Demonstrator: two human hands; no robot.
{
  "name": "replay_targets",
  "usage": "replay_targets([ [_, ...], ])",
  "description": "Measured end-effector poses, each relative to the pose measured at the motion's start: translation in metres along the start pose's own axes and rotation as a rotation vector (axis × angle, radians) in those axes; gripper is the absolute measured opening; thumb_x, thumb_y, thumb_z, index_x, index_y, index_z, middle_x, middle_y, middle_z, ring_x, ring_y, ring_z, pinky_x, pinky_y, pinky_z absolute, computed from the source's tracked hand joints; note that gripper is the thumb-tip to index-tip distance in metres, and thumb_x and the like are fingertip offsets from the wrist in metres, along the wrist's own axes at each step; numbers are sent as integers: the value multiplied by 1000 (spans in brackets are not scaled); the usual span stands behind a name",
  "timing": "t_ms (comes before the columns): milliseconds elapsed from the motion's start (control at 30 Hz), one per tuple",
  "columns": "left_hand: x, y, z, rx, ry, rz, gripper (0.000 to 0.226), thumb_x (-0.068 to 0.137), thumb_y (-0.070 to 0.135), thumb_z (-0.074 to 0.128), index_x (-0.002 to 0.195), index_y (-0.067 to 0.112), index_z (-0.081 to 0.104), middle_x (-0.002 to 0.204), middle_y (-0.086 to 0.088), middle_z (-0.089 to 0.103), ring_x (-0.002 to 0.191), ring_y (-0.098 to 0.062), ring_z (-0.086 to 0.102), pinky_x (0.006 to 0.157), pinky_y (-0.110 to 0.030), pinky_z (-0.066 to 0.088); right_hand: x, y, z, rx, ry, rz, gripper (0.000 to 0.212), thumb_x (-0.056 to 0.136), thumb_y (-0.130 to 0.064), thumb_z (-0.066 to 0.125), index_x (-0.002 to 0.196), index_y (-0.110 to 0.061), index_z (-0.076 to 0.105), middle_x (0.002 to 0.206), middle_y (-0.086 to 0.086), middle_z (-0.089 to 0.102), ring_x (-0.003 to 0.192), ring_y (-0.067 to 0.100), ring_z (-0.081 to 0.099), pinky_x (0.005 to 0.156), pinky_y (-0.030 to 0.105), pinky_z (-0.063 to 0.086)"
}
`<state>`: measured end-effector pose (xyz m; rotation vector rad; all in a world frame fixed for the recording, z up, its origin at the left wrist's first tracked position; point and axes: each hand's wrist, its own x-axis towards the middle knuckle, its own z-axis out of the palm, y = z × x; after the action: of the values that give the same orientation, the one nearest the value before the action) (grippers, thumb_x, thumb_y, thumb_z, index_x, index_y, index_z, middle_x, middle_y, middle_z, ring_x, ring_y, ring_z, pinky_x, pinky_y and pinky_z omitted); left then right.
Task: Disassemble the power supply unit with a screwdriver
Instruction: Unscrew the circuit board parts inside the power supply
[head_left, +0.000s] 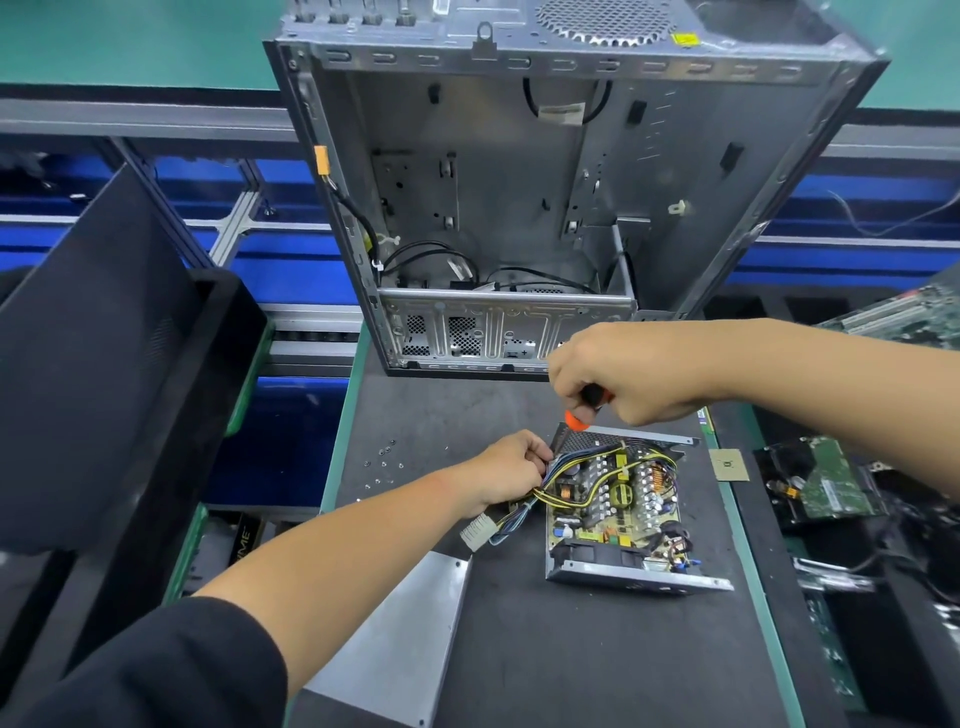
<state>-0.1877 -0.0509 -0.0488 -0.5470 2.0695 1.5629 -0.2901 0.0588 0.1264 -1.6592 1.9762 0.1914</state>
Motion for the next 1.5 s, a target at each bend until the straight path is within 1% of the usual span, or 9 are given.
replay_targets([
  [367, -6, -10, 6, -38, 108, 146, 26, 82, -5, 48, 101, 12, 54, 74, 3, 52, 58, -4, 45, 55, -10, 37, -5, 3, -4, 8, 42, 53, 25, 73, 2, 57, 72, -23, 59, 83, -15, 53, 79, 9, 53, 69, 27, 46],
  [500, -6, -14, 11, -18, 157, 178, 34, 81, -4, 41, 108, 8, 59, 76, -5, 53, 66, -14, 43, 63, -21, 35, -4, 2, -3, -33, 48, 62, 22, 76, -5, 60, 71, -26, 57, 83, -13, 53, 79, 10, 51, 70, 27, 45],
  [633, -3, -14, 12, -73, 162, 117, 36, 84, -6, 41, 111, 7, 60, 69, -1, 53, 59, -13, 43, 54, -16, 36, -3, 2, -1, -21, 33, 68, 22, 76, -4, 60, 71, -25, 57, 85, -12, 54, 79, 10, 53, 72, 31, 48],
  [767, 2, -7, 6, -191, 122, 5, 30, 81, -9, 50, 101, 8, 64, 65, 4, 54, 62, -8, 48, 66, -21, 39, -3, 4, 0, -10, 43, 73, 26, 76, -2, 60, 68, -26, 55, 83, -13, 53, 75, 5, 51, 68, 25, 45],
  [933, -2, 1, 6, -389, 46, -131, 25, 80, -8, 47, 93, 11, 56, 68, -8, 61, 40, -15, 56, 38, -20, 41, -6, 7, 2, 11, 60, 83, 30, 77, -2, 61, 65, -28, 52, 84, -14, 52, 73, 1, 49, 64, 19, 41],
  [1067, -4, 1, 10, -454, 6, -136, 27, 83, -11, 41, 99, 9, 48, 76, -14, 56, 37, -17, 52, 35, -22, 40, -11, 7, 2, 41, 62, 105, 29, 77, -2, 62, 66, -27, 52, 85, -11, 54, 73, 5, 49, 66, 24, 42],
  [1267, -3, 5, 9, -288, 15, -143, 22, 84, -4, 45, 99, 13, 48, 88, -14, 58, 52, -21, 57, 47, -26, 49, -15, 6, 2, -95, -7, 214, 21, 83, -21, 61, 104, -20, 57, 96, 1, 57, 91, 23, 57, 72, 35, 50],
  [1367, -3, 8, 8, -157, 101, -101, 21, 82, -3, 49, 95, 14, 52, 88, -9, 58, 72, -23, 57, 66, -30, 49, -15, 3, 1, -263, -23, 234, 11, 84, -25, 59, 89, -15, 58, 78, 1, 48, 76, 26, 58, 59, 32, 46],
  [1500, -6, 12, 4, -9, 159, -19, 11, 87, 6, 54, 90, 16, 56, 77, 0, 55, 68, -12, 52, 64, -21, 43, -13, -3, 4, -390, -68, 259, 28, 86, -32, 61, 73, -15, 41, 71, 0, 36, 54, 16, 38, 45, 26, 30],
])
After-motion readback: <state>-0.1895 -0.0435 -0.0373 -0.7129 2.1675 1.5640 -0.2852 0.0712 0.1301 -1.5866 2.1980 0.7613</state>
